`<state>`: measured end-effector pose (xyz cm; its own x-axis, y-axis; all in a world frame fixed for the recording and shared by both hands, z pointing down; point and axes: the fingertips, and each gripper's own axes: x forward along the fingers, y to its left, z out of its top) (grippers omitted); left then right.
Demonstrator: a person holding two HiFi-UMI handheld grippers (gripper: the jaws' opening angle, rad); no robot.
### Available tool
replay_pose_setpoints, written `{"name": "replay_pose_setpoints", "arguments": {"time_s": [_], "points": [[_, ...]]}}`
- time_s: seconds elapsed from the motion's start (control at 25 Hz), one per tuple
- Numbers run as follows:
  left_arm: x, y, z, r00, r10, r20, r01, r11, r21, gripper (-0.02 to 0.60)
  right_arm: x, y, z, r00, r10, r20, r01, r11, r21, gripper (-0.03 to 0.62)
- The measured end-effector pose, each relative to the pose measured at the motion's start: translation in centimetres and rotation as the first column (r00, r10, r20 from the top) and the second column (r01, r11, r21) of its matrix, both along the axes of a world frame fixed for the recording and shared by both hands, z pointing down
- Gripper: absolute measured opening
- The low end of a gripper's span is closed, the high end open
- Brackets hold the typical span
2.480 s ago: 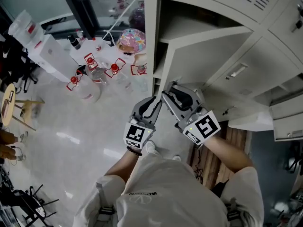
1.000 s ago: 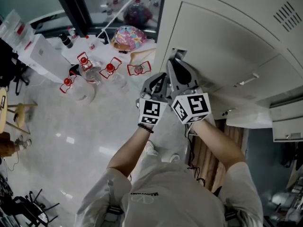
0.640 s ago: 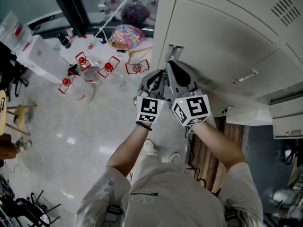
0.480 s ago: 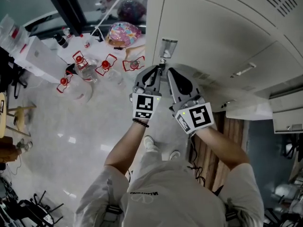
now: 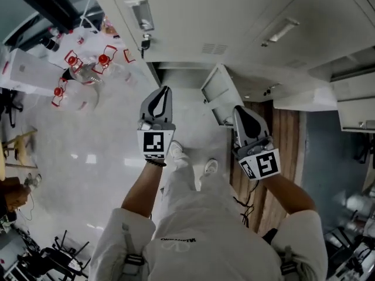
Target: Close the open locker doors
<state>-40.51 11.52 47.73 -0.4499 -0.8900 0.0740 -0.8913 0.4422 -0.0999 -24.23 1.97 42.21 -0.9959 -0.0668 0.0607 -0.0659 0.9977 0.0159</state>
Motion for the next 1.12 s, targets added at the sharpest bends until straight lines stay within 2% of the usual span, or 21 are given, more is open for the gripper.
{"name": "replay_pose_setpoints", "arguments": {"time_s": [0.24, 0.4, 0.52, 0.64, 0.84, 1.0, 1.04, 1.08, 1.12], "points": [[13.9, -3.1, 8.7, 0.992, 0.088, -0.094, -0.097, 0.991, -0.092, 0.005, 8.9, -1.7, 7.3, 0.994, 0.019, -0.104, -0.023, 0.999, -0.034, 0.011], [20.2, -5.8, 13.2, 0.982, 0.114, -0.152, -0.128, 0.988, -0.083, 0.008, 12.2, -2.1, 11.6, 0.992, -0.002, -0.125, -0.005, 0.999, -0.050, 0.010], [23.8, -7.8, 15.8, 0.977, 0.120, -0.175, -0.134, 0.988, -0.071, 0.051, 14.2, -2.7, 14.2, 0.992, -0.009, -0.129, -0.001, 0.997, -0.076, 0.011], [25.8, -9.7, 17.7, 0.975, 0.109, -0.192, -0.126, 0.989, -0.079, 0.104, 15.5, -3.6, 16.1, 0.992, -0.001, -0.128, -0.011, 0.996, -0.089, 0.011], [26.2, -12.6, 19.5, 0.986, 0.049, -0.158, -0.066, 0.992, -0.108, 0.188, 16.6, -4.6, 17.9, 0.992, 0.016, -0.122, -0.027, 0.996, -0.090, 0.011], [25.8, -14.1, 20.1, 0.991, -0.015, -0.131, -0.002, 0.992, -0.123, 0.187, 17.1, -4.9, 19.0, 0.991, 0.019, -0.130, -0.030, 0.996, -0.088, 0.011], [25.5, -14.1, 20.1, 0.992, -0.030, -0.125, 0.015, 0.992, -0.125, 0.173, 17.1, -4.9, 19.3, 0.991, 0.015, -0.134, -0.026, 0.996, -0.084, 0.011], [25.4, -14.0, 20.1, 0.992, -0.042, -0.118, 0.026, 0.992, -0.127, 0.118, 17.0, -4.9, 19.6, 0.990, 0.009, -0.139, -0.021, 0.997, -0.080, 0.011], [25.3, -13.8, 20.0, 0.993, -0.047, -0.112, 0.033, 0.991, -0.127, 0.111, 16.9, -4.8, 20.0, 0.989, 0.002, -0.147, -0.014, 0.997, -0.077, 0.011]]}}
